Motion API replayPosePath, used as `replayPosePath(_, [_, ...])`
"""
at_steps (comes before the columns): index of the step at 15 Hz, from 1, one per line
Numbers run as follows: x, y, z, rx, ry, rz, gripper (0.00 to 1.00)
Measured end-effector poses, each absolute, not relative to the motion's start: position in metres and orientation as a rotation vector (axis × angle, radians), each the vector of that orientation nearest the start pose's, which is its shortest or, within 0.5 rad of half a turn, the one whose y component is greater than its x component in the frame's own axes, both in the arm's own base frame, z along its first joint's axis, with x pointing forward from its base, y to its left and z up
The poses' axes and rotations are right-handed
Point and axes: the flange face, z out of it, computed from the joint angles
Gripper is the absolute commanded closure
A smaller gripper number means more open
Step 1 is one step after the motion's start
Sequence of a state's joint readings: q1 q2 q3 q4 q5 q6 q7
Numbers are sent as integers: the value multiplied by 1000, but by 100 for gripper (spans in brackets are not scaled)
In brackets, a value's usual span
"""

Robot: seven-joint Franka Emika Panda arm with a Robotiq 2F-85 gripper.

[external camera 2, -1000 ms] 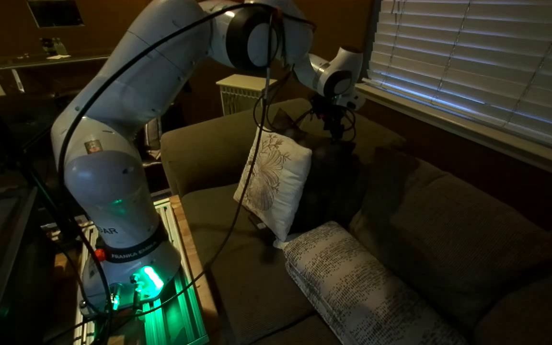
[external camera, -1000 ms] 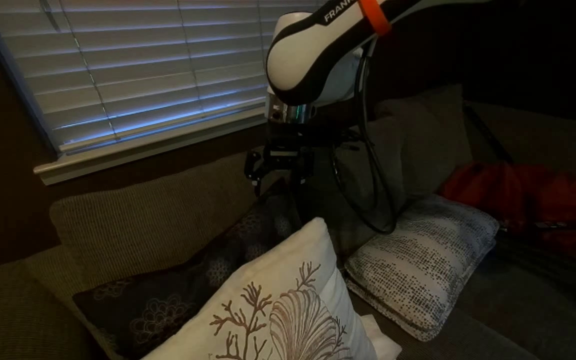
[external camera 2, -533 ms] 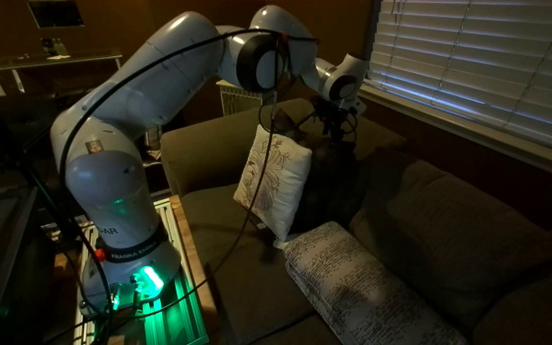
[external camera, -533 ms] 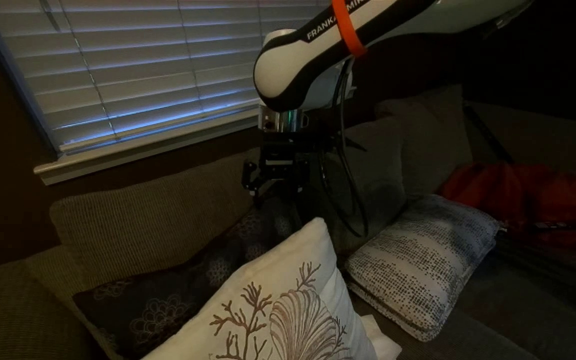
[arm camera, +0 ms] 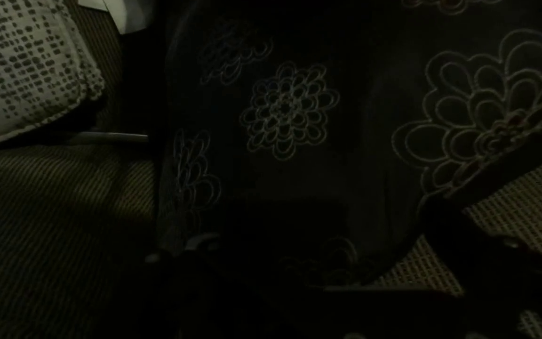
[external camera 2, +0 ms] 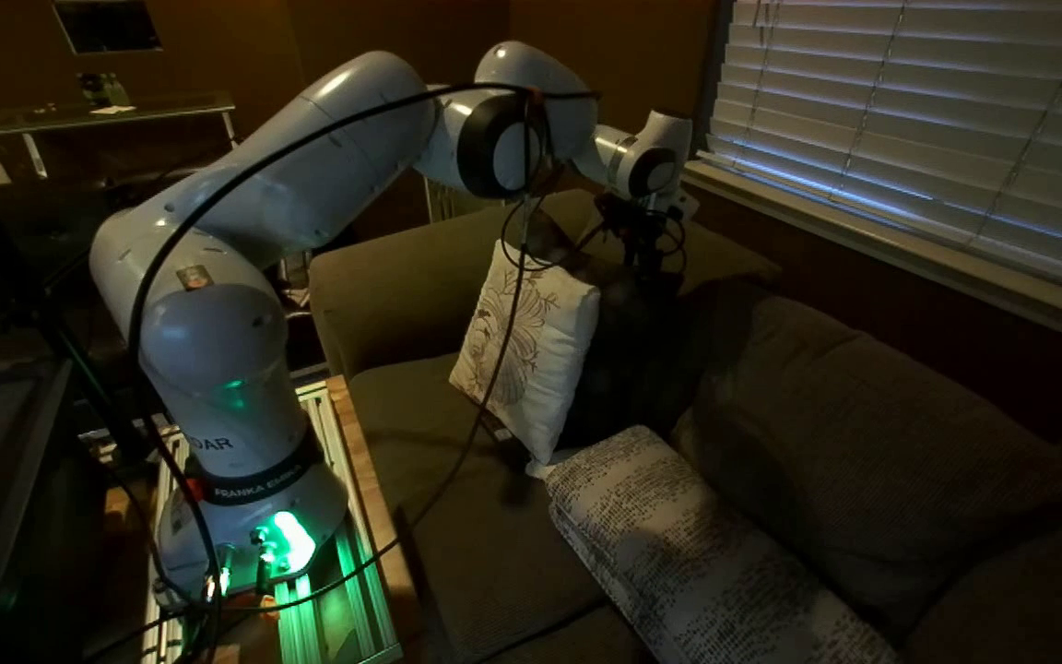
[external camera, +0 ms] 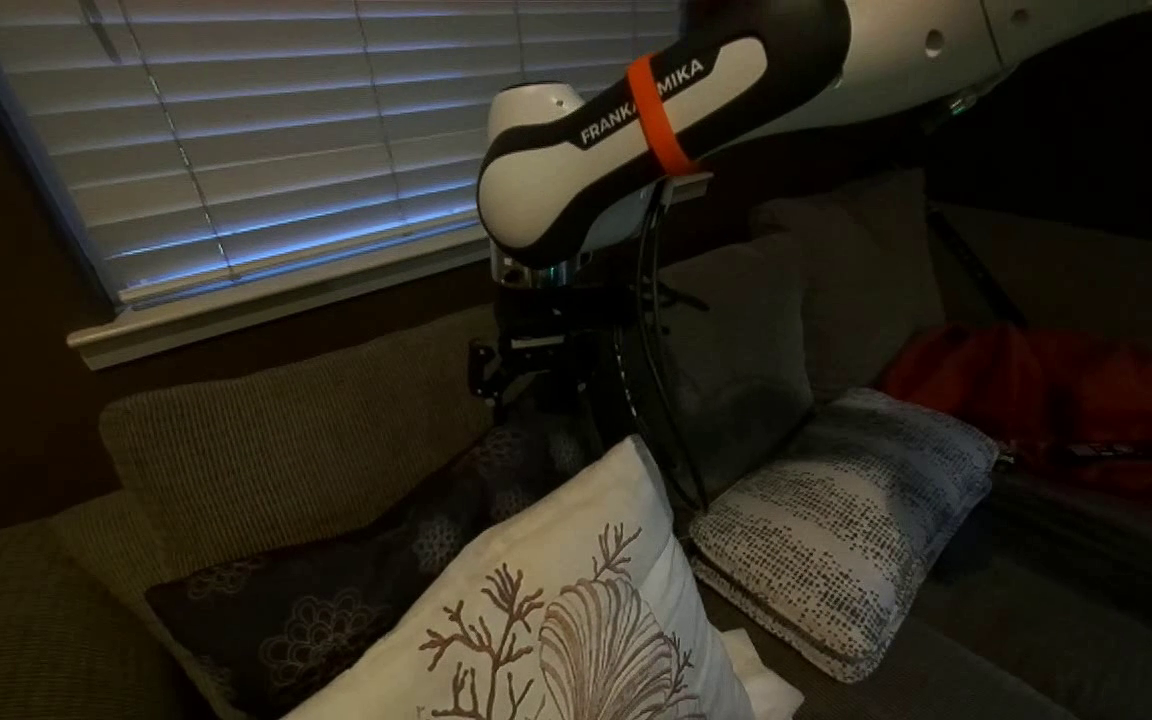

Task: Put the black pillow on top of the stacked pillows on the right.

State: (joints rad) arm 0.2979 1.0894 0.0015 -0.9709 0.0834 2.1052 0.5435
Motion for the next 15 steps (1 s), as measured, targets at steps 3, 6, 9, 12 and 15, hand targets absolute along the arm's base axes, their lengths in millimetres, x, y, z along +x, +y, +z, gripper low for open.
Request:
replayPosePath(3, [754, 242, 190, -3043, 458, -42, 56])
replayPosePath(6, [757, 241, 189, -3036, 508, -52, 76])
replayPosePath(9, [760, 237, 192, -3031, 572, -65, 95])
replayPosePath(12, [761, 233, 194, -3035, 597, -73, 100])
replayPosePath(15, [761, 236, 199, -3035, 600, -84, 99])
